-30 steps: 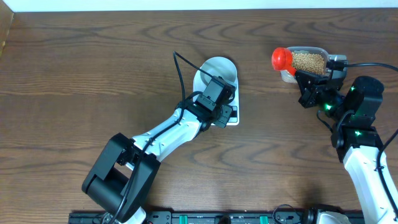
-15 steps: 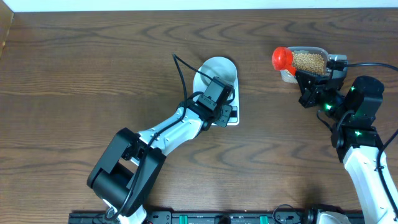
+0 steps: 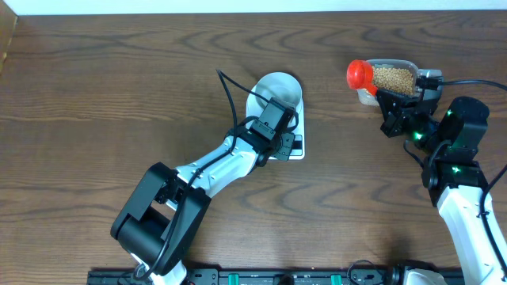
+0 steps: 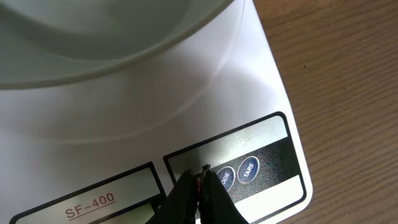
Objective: Scoop item into bowl and weigh 50g on scale
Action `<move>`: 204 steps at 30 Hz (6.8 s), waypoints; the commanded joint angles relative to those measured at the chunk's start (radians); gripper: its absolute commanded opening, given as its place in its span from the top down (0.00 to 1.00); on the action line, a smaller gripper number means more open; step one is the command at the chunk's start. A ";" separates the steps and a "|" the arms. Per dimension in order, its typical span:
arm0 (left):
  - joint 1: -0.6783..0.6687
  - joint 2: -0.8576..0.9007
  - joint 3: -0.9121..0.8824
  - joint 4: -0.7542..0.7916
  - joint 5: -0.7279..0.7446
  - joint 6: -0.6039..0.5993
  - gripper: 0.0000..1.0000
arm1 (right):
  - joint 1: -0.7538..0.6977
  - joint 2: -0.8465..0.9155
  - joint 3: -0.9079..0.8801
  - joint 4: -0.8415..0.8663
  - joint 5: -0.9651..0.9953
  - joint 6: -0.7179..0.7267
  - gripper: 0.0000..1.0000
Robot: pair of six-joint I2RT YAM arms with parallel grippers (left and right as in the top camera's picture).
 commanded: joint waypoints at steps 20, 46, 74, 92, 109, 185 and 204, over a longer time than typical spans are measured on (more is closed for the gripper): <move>0.004 0.031 -0.006 -0.013 0.037 -0.009 0.93 | 0.003 0.002 0.023 0.003 0.005 -0.017 0.99; 0.005 0.048 -0.012 -0.018 0.045 -0.010 0.93 | 0.004 0.002 0.023 0.003 0.005 -0.017 0.99; 0.012 -0.106 -0.017 -0.104 0.062 0.057 0.93 | 0.004 0.002 0.023 0.079 0.155 0.040 0.99; 0.010 -0.068 -0.017 -0.075 0.061 0.082 0.93 | 0.004 0.061 0.023 0.233 0.383 0.051 0.99; 0.031 -0.130 -0.017 -0.543 -0.122 0.217 0.93 | 0.003 0.183 0.024 0.452 0.426 0.100 0.99; 0.331 -0.462 0.011 -0.627 0.284 0.893 0.05 | 0.004 0.183 0.077 0.471 0.415 0.132 0.99; 0.431 -0.462 0.011 -0.586 0.412 0.903 0.05 | 0.004 0.183 0.077 0.470 0.360 0.133 0.99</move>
